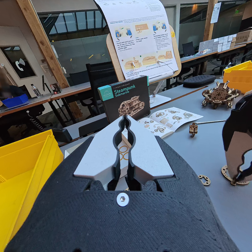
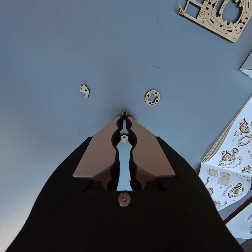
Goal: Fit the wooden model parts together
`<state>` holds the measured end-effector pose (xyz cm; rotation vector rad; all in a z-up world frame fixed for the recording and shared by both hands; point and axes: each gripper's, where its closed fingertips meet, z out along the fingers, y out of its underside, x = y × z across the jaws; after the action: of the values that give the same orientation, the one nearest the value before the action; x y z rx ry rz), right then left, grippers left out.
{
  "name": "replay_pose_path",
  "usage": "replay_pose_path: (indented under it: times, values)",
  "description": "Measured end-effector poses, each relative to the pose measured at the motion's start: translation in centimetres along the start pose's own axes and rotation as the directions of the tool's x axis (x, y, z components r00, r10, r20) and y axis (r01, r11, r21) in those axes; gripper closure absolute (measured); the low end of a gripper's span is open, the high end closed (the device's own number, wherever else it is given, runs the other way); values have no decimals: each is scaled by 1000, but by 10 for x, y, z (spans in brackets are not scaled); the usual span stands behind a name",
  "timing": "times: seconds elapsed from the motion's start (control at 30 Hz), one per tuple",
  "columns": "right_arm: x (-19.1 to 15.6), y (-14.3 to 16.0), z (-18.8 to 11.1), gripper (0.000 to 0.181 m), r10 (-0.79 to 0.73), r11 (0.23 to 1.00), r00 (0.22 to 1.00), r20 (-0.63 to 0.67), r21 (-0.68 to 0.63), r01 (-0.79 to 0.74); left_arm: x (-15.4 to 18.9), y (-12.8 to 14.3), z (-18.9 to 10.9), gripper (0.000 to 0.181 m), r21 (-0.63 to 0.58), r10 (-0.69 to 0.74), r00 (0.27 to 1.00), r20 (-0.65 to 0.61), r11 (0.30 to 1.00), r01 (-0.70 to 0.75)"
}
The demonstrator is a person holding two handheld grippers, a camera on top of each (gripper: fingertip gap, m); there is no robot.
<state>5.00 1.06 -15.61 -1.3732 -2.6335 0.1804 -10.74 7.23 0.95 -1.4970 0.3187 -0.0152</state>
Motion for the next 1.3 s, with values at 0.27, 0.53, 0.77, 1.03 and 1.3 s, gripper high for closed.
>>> replay_pose_path:
  times: [0.27, 0.53, 0.77, 1.03, 1.3]
  values:
    - [-2, -2, 0, 179, 53, 991, 997, -51, 122, -47, 1, 0, 0, 181, -2, 13, 1000, 2, 1000, -13]
    - [-4, -1, -1, 179, 116, 959, 987, -108, 273, -83, 4, 0, 1, 181, -2, 14, 1000, -7, 1000, -14]
    - [-2, -2, -1, 179, 167, 953, 978, -125, 274, -128, 5, 3, 2, 181, -8, 11, 1000, -10, 1000, -11]
    - [14, -4, 0, 180, 446, 869, 882, -150, 308, -387, 0, 3, 2, 181, -2, -78, 997, -25, 997, 78]
    - [28, -7, 6, 180, 615, 767, 772, -157, 344, -541, -2, 1, 0, 181, 8, -84, 996, -20, 996, 84]
